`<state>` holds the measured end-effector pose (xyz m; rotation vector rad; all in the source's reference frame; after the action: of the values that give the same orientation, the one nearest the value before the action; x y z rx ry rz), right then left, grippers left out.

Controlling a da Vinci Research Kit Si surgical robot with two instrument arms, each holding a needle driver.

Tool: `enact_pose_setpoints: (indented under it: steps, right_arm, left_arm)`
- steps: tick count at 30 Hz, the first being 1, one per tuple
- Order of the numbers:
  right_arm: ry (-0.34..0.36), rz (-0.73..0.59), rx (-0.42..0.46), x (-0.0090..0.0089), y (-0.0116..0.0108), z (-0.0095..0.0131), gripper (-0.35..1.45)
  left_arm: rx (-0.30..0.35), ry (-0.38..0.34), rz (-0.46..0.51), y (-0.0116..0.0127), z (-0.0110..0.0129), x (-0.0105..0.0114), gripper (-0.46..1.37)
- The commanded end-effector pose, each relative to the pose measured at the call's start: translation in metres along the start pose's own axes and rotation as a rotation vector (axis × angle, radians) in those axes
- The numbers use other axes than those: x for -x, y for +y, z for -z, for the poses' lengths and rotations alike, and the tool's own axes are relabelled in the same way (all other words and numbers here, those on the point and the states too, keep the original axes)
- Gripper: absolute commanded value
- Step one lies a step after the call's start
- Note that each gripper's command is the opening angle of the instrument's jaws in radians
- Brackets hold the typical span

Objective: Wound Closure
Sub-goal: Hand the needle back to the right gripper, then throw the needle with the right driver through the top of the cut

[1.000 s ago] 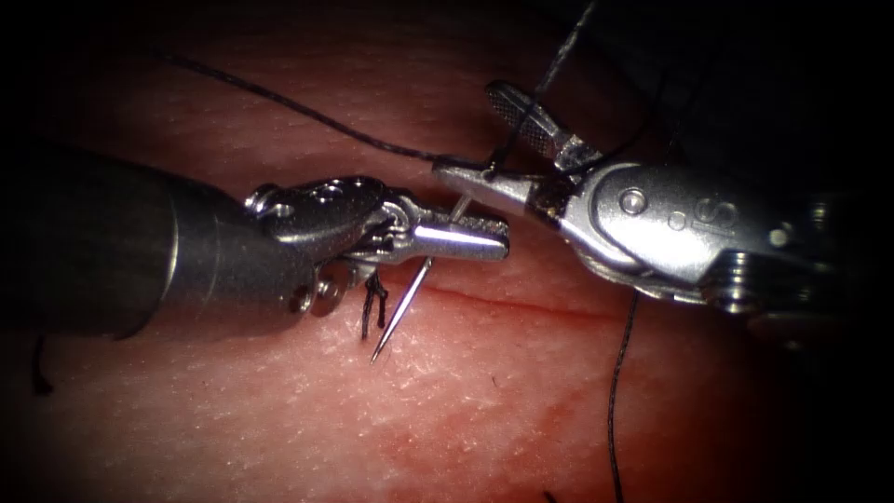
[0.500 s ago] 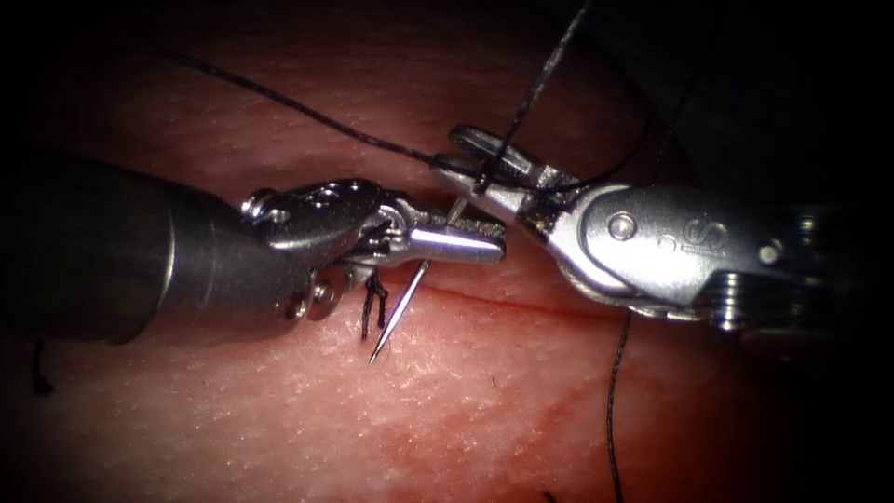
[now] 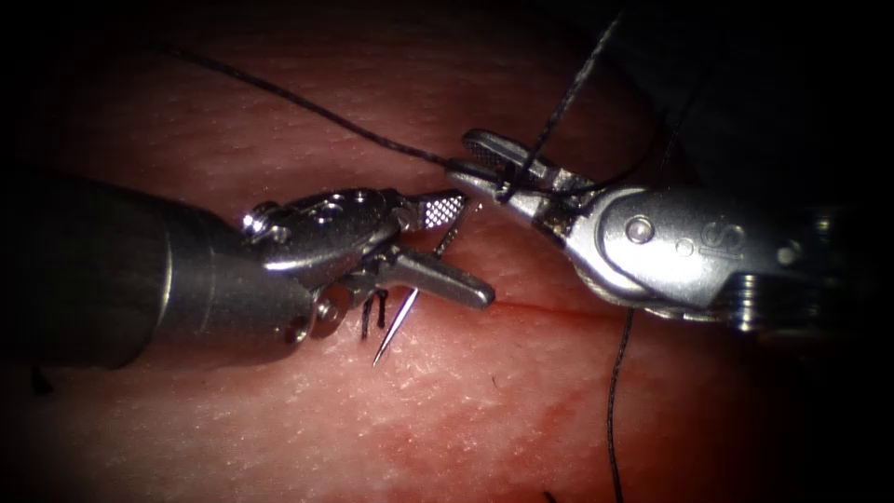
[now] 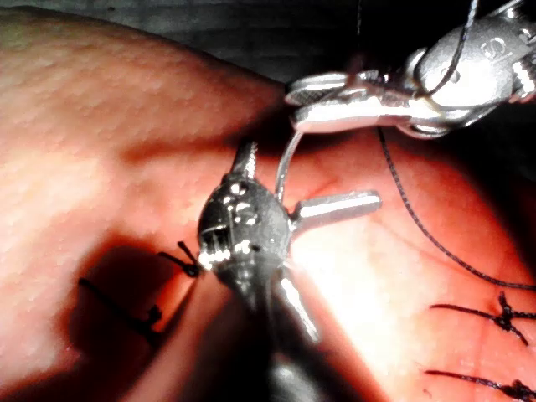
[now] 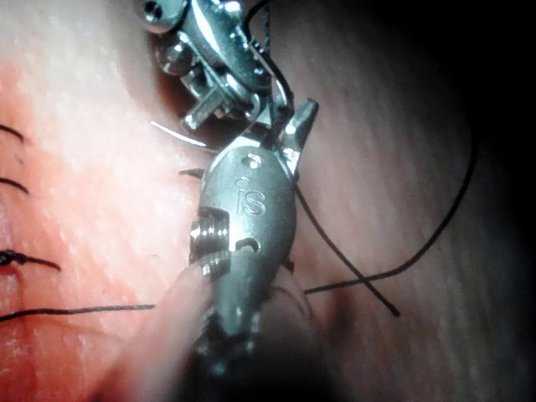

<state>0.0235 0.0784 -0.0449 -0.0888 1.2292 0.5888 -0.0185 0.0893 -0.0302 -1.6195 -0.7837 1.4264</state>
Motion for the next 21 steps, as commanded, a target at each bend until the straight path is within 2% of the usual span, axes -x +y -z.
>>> enact_pose_setpoints:
  steps: [1, 12, 21]
  right_arm:
    - [-0.009, -0.001, -0.008, 0.0000, 0.0001, 0.0001, -0.35]
    - [-0.044, -0.005, -0.050, 0.0001, 0.0016, 0.0017, -0.35]
    - [-0.060, -0.004, -0.072, 0.0004, 0.0022, 0.0029, -0.35]
  left_arm:
    - [-0.013, -0.001, -0.010, 0.0001, 0.0003, 0.0001, 1.25]
    - [-0.019, -0.040, -0.054, 0.0005, 0.0039, -0.0001, 1.13]
    - [-0.048, -0.140, -0.094, 0.0003, 0.0059, -0.0002, 0.93]
